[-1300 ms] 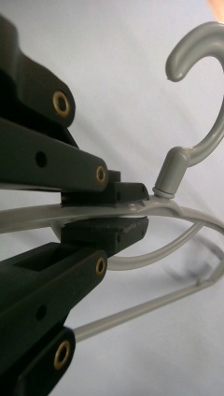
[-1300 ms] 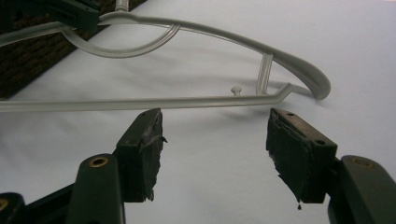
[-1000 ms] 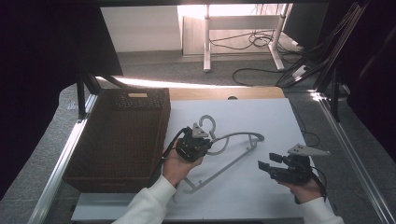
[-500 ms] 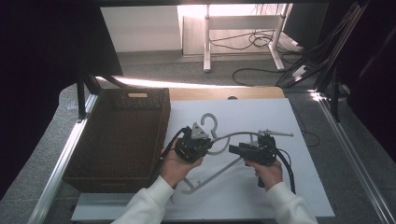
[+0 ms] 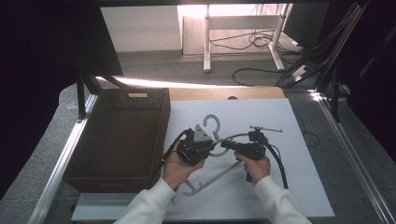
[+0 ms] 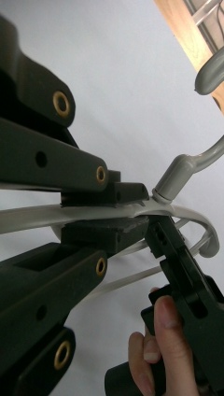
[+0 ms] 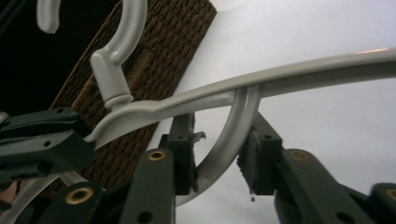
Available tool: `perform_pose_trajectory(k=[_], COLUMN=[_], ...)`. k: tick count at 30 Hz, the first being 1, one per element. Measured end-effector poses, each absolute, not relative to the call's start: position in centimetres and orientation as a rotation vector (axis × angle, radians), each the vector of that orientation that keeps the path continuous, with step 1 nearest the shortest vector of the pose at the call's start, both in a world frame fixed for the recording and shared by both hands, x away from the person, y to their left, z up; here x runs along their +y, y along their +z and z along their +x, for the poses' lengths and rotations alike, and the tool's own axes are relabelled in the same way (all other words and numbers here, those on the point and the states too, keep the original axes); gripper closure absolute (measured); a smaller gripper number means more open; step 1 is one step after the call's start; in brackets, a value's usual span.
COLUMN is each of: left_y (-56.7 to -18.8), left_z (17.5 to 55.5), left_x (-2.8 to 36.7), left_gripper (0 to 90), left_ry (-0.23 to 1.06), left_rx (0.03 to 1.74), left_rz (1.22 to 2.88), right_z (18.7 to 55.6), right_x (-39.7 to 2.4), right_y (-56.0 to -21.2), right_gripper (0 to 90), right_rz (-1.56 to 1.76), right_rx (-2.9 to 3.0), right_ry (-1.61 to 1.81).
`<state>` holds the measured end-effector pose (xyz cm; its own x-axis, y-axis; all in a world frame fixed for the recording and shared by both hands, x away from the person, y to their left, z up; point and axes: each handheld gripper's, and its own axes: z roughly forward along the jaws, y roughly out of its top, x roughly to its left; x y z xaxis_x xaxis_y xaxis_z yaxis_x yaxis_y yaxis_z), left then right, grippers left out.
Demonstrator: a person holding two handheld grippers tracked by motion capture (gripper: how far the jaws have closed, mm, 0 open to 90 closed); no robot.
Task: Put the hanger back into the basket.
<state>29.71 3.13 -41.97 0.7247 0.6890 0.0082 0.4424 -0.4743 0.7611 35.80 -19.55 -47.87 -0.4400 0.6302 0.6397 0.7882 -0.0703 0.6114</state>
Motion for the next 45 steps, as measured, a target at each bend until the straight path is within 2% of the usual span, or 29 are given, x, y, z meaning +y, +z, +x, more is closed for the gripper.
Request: perform_pose_trajectory(k=[4,8,13,17,19,22,25,30,43,45], left_y=[-42.0,-42.3,-42.3,-42.3,-42.2,-42.0,-41.4,-41.2,-40.5,-40.5], left_z=[29.7,29.7,29.7,29.4,29.1,28.9,28.4,28.4,28.7,29.1], left_x=[3.1,3.0,3.0,3.3,3.7,4.1,5.4,6.3,7.3,7.1], left_gripper=[82.7,80.6,76.8,55.3,47.7,38.6,33.9,32.7,34.3,32.9], left_ry=[0.405,0.353,0.326,0.325,0.330,0.315,0.262,0.174,0.208,0.179], left_rx=[0.852,0.831,0.817,0.806,0.800,0.799,0.812,0.802,0.800,0.776], left_rz=[2.153,2.167,2.160,2.149,2.138,2.123,2.066,2.060,2.003,2.023], right_z=[35.8,35.7,35.6,35.5,35.4,35.4,35.2,35.0,34.2,34.0], right_x=[-19.7,-20.2,-20.6,-20.9,-21.1,-21.3,-21.6,-22.1,-23.4,-23.6], right_y=[-47.7,-47.2,-46.7,-46.4,-46.2,-45.7,-45.1,-43.9,-42.3,-42.0], right_gripper=[70.1,77.4,80.5,81.2,81.3,81.6,82.1,83.1,83.5,83.5], right_rz=[-1.573,-1.574,-1.546,-1.524,-1.519,-1.509,-1.469,-1.399,-1.231,-1.183], right_rx=[-2.023,-2.011,-1.998,-1.987,-1.990,-1.986,-1.976,-1.951,-2.053,-2.082], right_ry=[-1.540,-1.585,-1.636,-1.666,-1.678,-1.703,-1.752,-1.812,-1.883,-1.876])
